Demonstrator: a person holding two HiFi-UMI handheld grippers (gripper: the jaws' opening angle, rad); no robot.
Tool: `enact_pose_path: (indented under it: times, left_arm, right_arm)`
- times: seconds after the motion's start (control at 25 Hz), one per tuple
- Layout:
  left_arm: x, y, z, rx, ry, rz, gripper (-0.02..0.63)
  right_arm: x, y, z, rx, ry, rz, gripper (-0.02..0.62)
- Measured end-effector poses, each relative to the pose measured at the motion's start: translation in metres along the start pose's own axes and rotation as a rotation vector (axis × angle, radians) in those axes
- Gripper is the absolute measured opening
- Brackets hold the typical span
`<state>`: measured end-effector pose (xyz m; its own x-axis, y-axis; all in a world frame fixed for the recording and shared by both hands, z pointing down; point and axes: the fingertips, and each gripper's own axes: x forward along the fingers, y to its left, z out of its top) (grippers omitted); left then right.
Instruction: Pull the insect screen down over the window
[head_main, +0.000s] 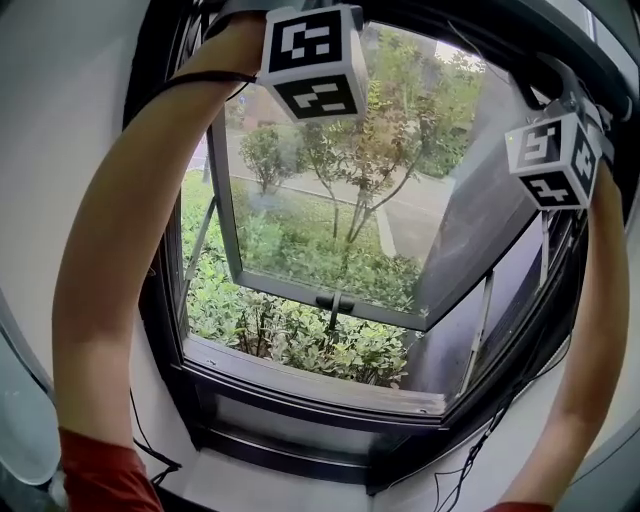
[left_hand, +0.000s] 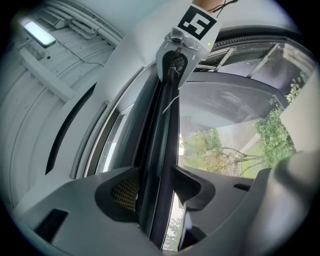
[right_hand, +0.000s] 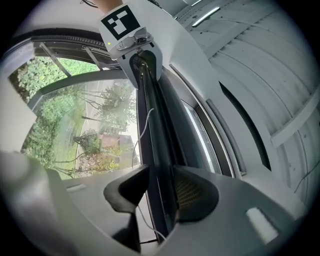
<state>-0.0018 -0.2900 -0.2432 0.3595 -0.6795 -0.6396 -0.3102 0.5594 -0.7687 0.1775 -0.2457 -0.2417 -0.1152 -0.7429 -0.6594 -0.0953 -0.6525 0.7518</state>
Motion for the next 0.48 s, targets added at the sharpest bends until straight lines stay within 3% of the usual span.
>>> enact_pose_path:
  times: [0.2, 0.32, 0.48]
  left_arm:
    - [0.009, -0.01, -0.006, 0.095, 0.053, -0.017, 0.181]
    - [0.011, -0.01, -0.006, 0.111, 0.062, -0.031, 0.181]
    - [0.007, -0.002, -0.005, 0.141, 0.075, -0.028, 0.18]
  right_arm:
    - [0.008, 0.01, -0.012, -0.057, 0.048, 0.059, 0.149]
    - [0.013, 0.009, -0.012, -0.06, 0.059, 0.079, 0.149]
    - [0.012, 0.001, -0.002, -0.055, 0.028, 0.021, 0.149]
